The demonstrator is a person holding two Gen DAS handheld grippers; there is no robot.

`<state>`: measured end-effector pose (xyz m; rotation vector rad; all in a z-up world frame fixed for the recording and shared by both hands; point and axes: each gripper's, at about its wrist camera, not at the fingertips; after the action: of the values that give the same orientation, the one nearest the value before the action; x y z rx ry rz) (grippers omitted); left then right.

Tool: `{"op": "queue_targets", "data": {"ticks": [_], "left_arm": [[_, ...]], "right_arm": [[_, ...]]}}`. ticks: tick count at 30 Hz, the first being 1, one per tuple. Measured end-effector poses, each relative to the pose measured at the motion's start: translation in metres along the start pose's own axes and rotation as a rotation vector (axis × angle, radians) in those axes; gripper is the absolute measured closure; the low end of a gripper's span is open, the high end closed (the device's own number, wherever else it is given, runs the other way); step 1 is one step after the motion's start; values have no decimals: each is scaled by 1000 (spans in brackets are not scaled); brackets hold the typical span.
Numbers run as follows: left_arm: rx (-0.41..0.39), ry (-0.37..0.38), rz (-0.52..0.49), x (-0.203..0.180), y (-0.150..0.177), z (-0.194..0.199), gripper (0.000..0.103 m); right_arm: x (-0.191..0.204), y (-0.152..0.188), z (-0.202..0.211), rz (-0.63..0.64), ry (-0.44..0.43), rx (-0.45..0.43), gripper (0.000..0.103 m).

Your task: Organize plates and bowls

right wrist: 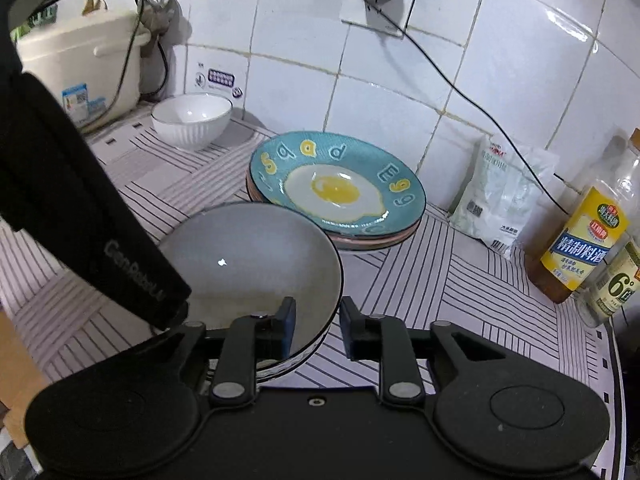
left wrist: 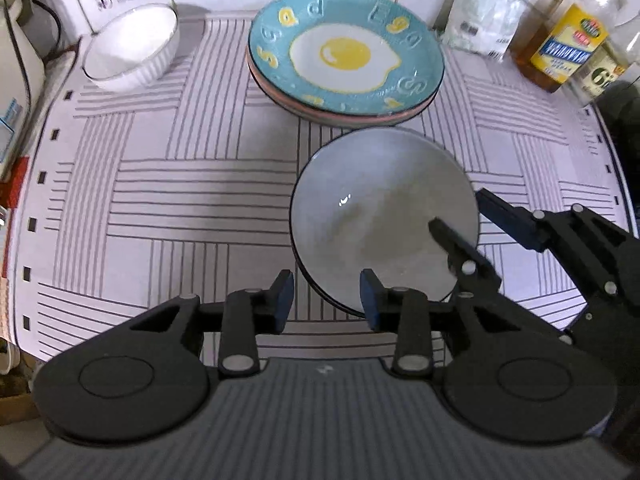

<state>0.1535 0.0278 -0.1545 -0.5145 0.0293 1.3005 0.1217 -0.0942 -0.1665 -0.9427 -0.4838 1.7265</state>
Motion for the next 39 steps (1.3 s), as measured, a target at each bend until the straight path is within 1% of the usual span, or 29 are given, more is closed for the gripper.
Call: {"op": "queue_targets", "data": {"ticks": [2,4,5,6,7,9,11,16,21,26,29,33,36,39], "left_arm": [[-25,-3,-5,0,3,11,62],[-50,-6,-12,0,7,23,61],[-61,-8,-15,0,9,28,60],[-73,-9,-18,0,11,34,57],[-84,-11,-22,1,14,38,56],[-105,-22,-30,3,18,49,56],[-120,-28,-29,7,22,58,55],[-164,-37,-19,24,32,84,54],[-223,-66,-9,44,32,107,51],[-249,-113,14,66,23,118,49],[-264,-139,41,80,16,117,49],[-297,-143,73,101,1,114,48],[-338,-163,97,116,-10,112,47],[-371,-161,131,131,-21,109,47]], "right_arm": [[-4,-1,9,-19,-25,-12,65],[-8,-2,20,-48,-51,-33,63],[-9,-2,25,-63,-66,-37,59],[-10,-2,31,-82,-85,-41,58],[-11,-2,36,-99,-104,-49,57],[-13,-4,47,-124,-148,-63,52],[-12,-6,57,-144,-184,-82,49],[-11,-15,76,-182,-256,-111,45],[-4,-35,85,-166,-299,-144,42],[2,-59,79,-160,-349,-196,41],[7,-74,66,-165,-377,-216,41],[15,-94,43,-180,-411,-233,39],[25,-108,27,-181,-390,-234,37],[32,-117,12,-172,-419,-255,37]]}}
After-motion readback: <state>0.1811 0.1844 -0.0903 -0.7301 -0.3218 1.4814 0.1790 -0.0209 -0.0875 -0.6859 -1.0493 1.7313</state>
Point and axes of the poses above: each gripper's, at about its wrist camera, not at the fingertips, and z roughly against the way its jaws point, x to its left, y to its underside, and after that the axes turned 11 degrees about y, right-handed
